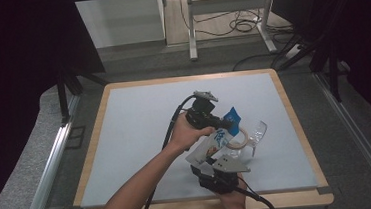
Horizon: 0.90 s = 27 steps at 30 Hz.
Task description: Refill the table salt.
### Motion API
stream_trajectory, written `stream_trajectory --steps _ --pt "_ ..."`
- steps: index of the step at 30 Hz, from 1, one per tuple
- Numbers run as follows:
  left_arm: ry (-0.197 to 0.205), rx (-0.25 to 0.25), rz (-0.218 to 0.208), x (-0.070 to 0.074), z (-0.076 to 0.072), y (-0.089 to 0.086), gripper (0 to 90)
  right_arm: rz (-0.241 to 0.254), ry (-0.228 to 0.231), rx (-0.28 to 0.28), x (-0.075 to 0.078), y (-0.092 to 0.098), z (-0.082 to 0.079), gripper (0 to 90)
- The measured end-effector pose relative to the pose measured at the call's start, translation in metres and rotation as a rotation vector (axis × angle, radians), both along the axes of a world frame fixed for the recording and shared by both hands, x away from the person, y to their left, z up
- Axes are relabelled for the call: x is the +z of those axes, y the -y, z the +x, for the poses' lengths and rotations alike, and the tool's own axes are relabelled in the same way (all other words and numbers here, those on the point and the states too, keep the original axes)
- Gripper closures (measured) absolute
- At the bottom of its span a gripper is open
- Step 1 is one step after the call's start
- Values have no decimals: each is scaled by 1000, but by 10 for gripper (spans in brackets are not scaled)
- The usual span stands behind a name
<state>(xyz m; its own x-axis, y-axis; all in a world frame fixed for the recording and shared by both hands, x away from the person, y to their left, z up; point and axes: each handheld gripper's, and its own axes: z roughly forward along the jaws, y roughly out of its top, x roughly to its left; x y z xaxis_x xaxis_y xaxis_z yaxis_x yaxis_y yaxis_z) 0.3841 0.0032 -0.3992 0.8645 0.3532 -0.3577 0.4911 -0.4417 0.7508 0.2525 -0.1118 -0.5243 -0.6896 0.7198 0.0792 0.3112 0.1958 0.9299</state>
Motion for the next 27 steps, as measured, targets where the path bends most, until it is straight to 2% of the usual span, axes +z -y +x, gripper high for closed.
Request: stream_trajectory --steps 13,27 --pt "13 -14 51 6 -3 4 900 -7 6 -6 -1 -1 2 457" --pt "21 -31 72 8 -5 4 900 -33 11 -45 -4 -5 4 457"
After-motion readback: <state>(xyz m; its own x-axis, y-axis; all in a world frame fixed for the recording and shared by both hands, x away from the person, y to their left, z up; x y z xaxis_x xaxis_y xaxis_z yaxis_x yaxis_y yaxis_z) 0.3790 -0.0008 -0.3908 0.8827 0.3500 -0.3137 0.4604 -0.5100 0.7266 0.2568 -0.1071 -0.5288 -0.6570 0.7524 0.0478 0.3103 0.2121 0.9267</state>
